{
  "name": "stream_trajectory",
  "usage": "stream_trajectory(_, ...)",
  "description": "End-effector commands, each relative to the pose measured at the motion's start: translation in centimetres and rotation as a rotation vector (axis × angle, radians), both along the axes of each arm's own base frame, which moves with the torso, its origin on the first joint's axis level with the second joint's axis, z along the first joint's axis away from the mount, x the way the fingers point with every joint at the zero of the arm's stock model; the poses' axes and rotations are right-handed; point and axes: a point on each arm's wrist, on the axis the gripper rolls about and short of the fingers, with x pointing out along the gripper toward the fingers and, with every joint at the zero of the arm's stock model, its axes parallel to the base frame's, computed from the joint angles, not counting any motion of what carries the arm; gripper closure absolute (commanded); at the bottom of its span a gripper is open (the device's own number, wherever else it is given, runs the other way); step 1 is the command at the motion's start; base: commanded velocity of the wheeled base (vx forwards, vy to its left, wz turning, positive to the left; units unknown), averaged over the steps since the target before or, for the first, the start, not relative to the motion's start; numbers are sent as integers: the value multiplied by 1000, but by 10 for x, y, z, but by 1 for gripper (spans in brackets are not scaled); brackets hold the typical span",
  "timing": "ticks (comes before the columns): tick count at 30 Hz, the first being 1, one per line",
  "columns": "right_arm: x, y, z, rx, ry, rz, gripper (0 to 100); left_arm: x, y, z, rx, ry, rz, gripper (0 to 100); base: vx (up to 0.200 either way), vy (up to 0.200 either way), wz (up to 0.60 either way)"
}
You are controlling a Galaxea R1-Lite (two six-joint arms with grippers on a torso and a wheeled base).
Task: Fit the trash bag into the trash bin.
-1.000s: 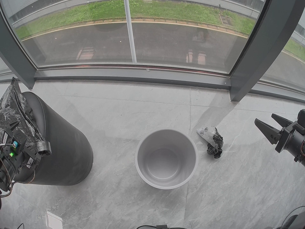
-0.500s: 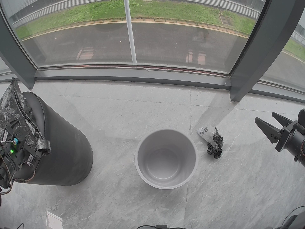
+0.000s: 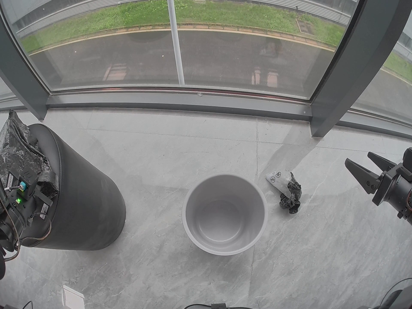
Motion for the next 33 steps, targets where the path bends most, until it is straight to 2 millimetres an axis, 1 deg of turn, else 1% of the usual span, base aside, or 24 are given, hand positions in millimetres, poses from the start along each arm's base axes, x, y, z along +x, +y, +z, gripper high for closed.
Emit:
stream_trajectory(1, -1, -1, 2, 2, -10, -2, 0, 3, 0, 0, -57, -9, 7, 100, 0, 0, 0)
stream_trajectory(6, -1, -2, 1, 0, -5, -12, 0, 0, -2, 7, -109, -62, 4, 100, 0, 0, 0)
stream_trajectory(7, 0, -2, -1, -2, 4, -12, 0, -7, -7, 16, -181, -142, -27, 100, 0, 0, 0)
stream_trajectory(9, 0, -2, -2, -3, 6, -12, 0, -9, -10, 19, -216, -169, -47, 100, 0, 0, 0)
stream_trajectory(10, 0, -2, -6, -7, 21, -12, 0, -14, -25, 37, -434, -279, -133, 100, 0, 0, 0)
stream_trajectory(11, 0, -2, -6, -7, 21, -12, 0, -15, -26, 39, -456, -288, -139, 100, 0, 0, 0)
stream_trajectory(12, 0, -2, -7, -9, 29, -11, 0, -20, -36, 58, -684, -361, -203, 100, 0, 0, 0)
stream_trajectory(13, 0, -2, -8, -10, 32, -12, 0, -22, -40, 67, -825, -385, -231, 100, 0, 0, 0)
stream_trajectory(16, -1, -1, -9, -10, 35, -3, 0, -28, -44, 84, -1136, -386, -251, 100, 0, 0, 0)
stream_trajectory(18, -2, -1, -9, -9, 33, -2, 0, -32, -43, 92, -1282, -353, -226, 100, 0, 0, 0)
stream_trajectory(19, -2, -1, -9, -9, 33, -2, 0, -32, -43, 92, -1282, -353, -226, 100, 0, 0, 0)
stream_trajectory(20, -2, 0, -10, -10, 36, 1, 0, -35, -44, 103, -1438, -306, -200, 100, 0, 0, 0)
stream_trajectory(21, -2, 0, -10, -10, 36, 3, 0, -36, -44, 104, -1464, -294, -194, 100, 0, 0, 0)
stream_trajectory(22, -4, 1, -10, -9, 35, 9, 0, -40, -47, 116, -1607, -228, -177, 100, 0, 0, 0)
stream_trajectory(23, -5, 2, -10, -3, 38, 21, 0, -42, -47, 124, -1682, -179, -179, 100, 0, 0, 0)
stream_trajectory(24, -6, 3, -10, 5, 37, 29, 0, -43, -48, 128, -1724, -144, -185, 100, 0, 0, 0)
stream_trajectory(25, -8, 6, -8, 27, 38, 54, 0, -45, -47, 135, -1815, -59, -207, 100, 0, 0, 0)
stream_trajectory(26, -8, 7, -8, 33, 37, 58, 0, -45, -47, 137, -1833, -39, -215, 100, 0, 0, 0)
stream_trajectory(27, -11, 12, -7, 64, 45, 94, 0, -50, -46, 144, -1914, 67, -254, 100, 0, 0, 0)
stream_trajectory(30, -16, 25, -15, 80, 106, 187, 0, -58, -46, 150, -1944, 209, -364, 100, 0, 0, 0)
stream_trajectory(31, -17, 33, -19, 76, 133, 234, 0, -57, -48, 151, -1941, 248, -390, 100, 0, 0, 0)
stream_trajectory(33, -15, 46, -22, 75, 162, 282, 0, -58, -50, 154, -1937, 296, -436, 100, 0, 0, 0)
